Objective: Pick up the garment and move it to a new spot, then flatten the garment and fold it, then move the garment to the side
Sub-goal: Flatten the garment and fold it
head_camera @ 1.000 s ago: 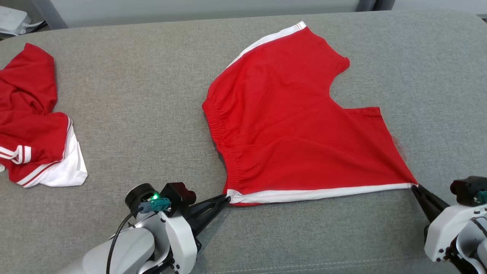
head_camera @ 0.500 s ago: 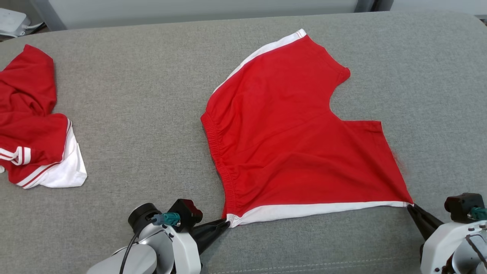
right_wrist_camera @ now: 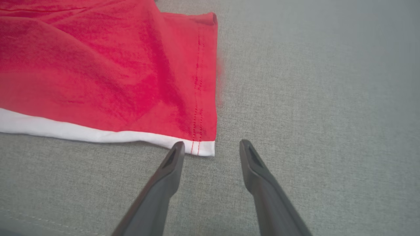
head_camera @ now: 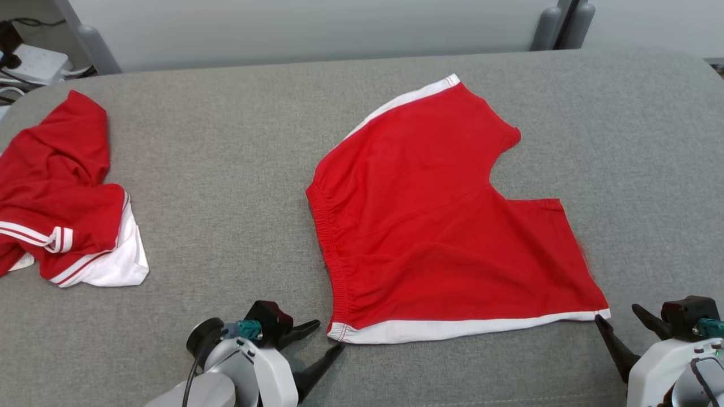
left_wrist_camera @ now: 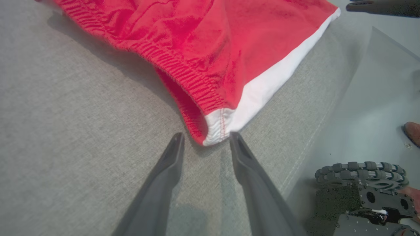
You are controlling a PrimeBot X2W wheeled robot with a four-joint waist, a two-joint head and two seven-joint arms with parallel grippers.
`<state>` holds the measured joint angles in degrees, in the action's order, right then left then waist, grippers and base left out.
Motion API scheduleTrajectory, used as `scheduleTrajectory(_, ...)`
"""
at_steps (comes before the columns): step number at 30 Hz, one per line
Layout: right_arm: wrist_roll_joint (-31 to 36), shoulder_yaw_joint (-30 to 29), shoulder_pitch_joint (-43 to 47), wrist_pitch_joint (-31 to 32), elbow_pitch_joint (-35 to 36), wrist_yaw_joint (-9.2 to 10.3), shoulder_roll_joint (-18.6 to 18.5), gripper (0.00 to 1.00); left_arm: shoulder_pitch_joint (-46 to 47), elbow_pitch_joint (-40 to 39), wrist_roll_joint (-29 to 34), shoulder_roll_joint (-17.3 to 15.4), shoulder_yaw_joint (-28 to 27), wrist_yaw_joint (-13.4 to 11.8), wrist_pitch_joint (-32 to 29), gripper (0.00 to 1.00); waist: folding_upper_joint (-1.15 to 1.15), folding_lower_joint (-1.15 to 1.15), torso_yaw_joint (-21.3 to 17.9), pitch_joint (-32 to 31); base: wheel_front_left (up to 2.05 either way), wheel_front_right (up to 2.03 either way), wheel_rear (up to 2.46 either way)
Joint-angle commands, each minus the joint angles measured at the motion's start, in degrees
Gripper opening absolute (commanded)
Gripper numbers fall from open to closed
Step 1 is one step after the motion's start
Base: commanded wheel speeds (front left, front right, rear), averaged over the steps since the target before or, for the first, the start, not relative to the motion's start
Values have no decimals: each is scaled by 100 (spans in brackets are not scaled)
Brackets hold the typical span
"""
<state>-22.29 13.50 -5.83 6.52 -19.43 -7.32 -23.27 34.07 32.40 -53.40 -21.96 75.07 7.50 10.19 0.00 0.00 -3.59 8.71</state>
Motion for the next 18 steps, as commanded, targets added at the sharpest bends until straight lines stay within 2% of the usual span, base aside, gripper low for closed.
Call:
scheduleTrajectory(1,137,-2,54,-110,128,-17,-124,100,-54,22,-83,-80,-172,-1,41,100,0,0,45,-134,0,0,0)
scheduleTrajectory(5,318,-129,59,-344,253,-17,-68,100,-83,208,-203,-91,-186,-1,157,100,0,0,102,-342,0,0,0)
scheduleTrajectory(9,458,-216,113,-683,304,-17,132,100,-202,455,-363,-48,-475,-76,377,100,0,0,166,-604,0,0,0)
scheduleTrajectory(14,620,-245,217,-905,294,-17,332,100,-458,421,-551,48,-1033,-444,467,100,0,0,250,-841,0,0,0)
scheduleTrajectory(18,740,-308,270,-1187,381,-17,525,100,-762,-172,-303,27,-2023,-948,478,100,0,0,299,-942,0,0,0)
